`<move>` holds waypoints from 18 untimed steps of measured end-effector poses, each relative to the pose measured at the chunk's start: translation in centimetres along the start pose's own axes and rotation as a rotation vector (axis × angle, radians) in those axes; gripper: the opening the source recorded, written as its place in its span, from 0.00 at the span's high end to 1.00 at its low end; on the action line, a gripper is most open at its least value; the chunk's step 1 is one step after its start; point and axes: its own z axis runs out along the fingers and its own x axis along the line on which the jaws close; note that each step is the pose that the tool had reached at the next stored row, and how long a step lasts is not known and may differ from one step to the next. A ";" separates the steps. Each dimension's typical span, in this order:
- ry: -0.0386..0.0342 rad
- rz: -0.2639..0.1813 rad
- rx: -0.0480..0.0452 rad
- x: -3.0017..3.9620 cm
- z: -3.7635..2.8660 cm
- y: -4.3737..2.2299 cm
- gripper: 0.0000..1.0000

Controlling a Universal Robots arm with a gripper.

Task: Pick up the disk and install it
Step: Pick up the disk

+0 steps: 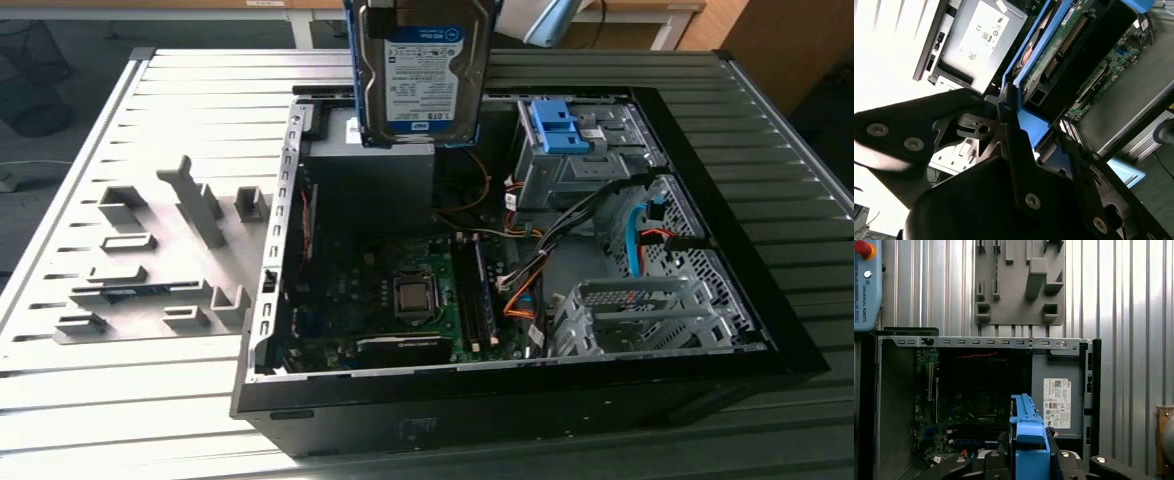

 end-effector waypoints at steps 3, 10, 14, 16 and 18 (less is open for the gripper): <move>0.0000 0.000 0.0000 0.41 0.00 -0.01 0.63; -0.0001 0.000 0.0000 2.06 0.00 -0.05 0.63; 0.0000 0.000 0.0000 2.16 -0.01 -0.69 0.63; 0.0000 0.000 0.0000 2.17 -0.02 -1.18 0.63; 0.0001 0.000 -0.0001 2.17 -0.03 -1.66 0.63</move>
